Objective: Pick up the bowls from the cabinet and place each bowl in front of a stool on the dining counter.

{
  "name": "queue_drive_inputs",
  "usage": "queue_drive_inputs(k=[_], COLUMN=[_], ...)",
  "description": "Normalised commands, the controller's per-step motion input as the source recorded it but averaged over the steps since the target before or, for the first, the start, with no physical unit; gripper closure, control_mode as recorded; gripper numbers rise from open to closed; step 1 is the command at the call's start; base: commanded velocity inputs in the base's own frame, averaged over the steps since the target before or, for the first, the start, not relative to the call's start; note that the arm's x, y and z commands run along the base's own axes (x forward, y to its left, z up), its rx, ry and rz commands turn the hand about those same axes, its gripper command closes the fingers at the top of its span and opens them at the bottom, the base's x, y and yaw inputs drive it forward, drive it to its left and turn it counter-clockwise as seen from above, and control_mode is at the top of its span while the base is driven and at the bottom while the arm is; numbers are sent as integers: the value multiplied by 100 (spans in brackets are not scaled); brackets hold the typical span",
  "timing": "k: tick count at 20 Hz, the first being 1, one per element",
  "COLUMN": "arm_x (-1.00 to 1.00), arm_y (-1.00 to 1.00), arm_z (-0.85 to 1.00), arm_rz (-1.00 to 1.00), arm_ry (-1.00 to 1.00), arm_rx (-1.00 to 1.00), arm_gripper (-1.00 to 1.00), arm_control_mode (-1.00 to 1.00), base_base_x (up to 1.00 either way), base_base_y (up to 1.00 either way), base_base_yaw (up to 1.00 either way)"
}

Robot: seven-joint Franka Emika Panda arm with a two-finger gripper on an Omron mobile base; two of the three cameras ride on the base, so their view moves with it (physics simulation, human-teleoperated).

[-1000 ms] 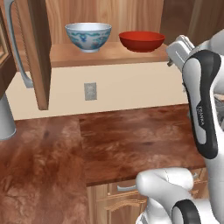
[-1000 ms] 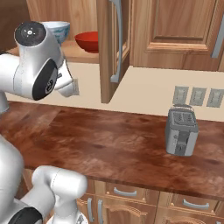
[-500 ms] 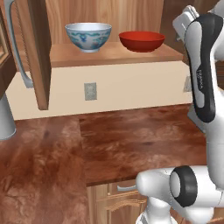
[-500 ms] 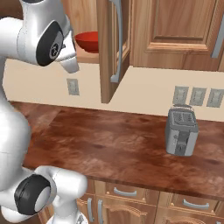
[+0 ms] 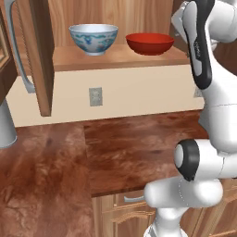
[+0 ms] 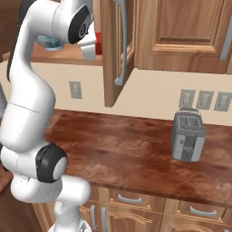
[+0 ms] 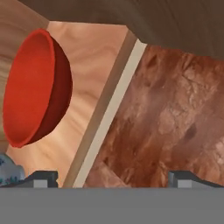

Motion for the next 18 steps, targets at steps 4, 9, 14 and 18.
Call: queue_drive_inputs(k=[4, 9, 14, 18], arm_x=[76, 64, 52, 39], arm_y=[8, 15, 22, 5], arm_z=[-46, -29, -10, 0], arm_rz=[0, 0, 0, 0], arm_ry=[0, 0, 0, 0], arm_rx=[0, 0, 0, 0], arm_gripper=[-100, -100, -100, -100], arm_control_mode=[-100, -100, -100, -100], base_base_x=[0, 0, 0, 0], base_base_y=[0, 0, 0, 0], base_base_yaw=[0, 0, 0, 0])
